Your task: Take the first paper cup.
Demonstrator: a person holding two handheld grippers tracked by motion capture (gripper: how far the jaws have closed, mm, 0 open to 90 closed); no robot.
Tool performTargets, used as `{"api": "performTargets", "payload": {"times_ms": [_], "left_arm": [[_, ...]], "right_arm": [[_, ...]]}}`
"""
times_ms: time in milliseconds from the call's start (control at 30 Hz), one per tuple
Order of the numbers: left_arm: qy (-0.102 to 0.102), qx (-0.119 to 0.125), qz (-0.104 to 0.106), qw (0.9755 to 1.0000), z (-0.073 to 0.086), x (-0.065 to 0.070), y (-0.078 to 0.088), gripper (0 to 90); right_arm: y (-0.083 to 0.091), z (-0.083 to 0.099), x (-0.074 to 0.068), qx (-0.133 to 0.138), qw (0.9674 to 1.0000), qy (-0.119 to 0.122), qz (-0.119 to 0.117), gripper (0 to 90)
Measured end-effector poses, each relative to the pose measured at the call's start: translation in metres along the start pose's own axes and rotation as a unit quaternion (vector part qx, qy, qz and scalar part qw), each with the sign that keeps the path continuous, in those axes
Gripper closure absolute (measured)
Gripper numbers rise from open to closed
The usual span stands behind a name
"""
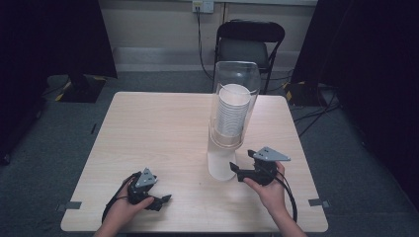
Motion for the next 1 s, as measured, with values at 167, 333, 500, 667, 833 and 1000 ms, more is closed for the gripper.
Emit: {"api": "performTargets", "payload": {"times_ms": [167,333,500,667,833,1000], "left_arm": [[0.001,0.0,0.0,1.0,0.0,0.0,0.0,9.0],[0.001,0.0,0.0,1.0,0.0,0.0,0.0,9.0],[0.002,-0.001,0.0,1.0,0.0,0.0,-0.001,8.5],[0.003,-0.002,0.0,1.0,0.0,0.0,-0.001,8.1],[0.001,-0.002,0.0,1.0,-0.001,0.0,-0.001,7.6],[0.007,0.002,-0.001,1.0,-0.001,0.0,-0.002,7.2]], "right_arm": [[-0.008,-0.017,-0.008,0.009,0.9999,0.013,-0.005,16.1],[-0.021,-0.033,-0.013,0.028,0.9995,0.015,0.005,16.9],[-0.031,-0.042,-0.015,0.045,0.9989,0.009,0.008,19.5],[-0.037,-0.05,-0.015,0.067,0.9977,0.011,0.011,25.2],[-0.039,-0.052,-0.013,0.076,0.997,0.007,0.015,31.6],[-0.039,-0.048,-0.011,0.088,0.9959,0.016,0.012,33.9]]}}
Point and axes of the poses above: each handheld gripper's, and its own axes: y roughly backward along the jaws, z roughly out of its underside, x roughly to its right, the point moved 7 cm from there along -y, roughly forward along the jaws, and after that the axes turned 8 degrees about y, right-handed, at the moved point
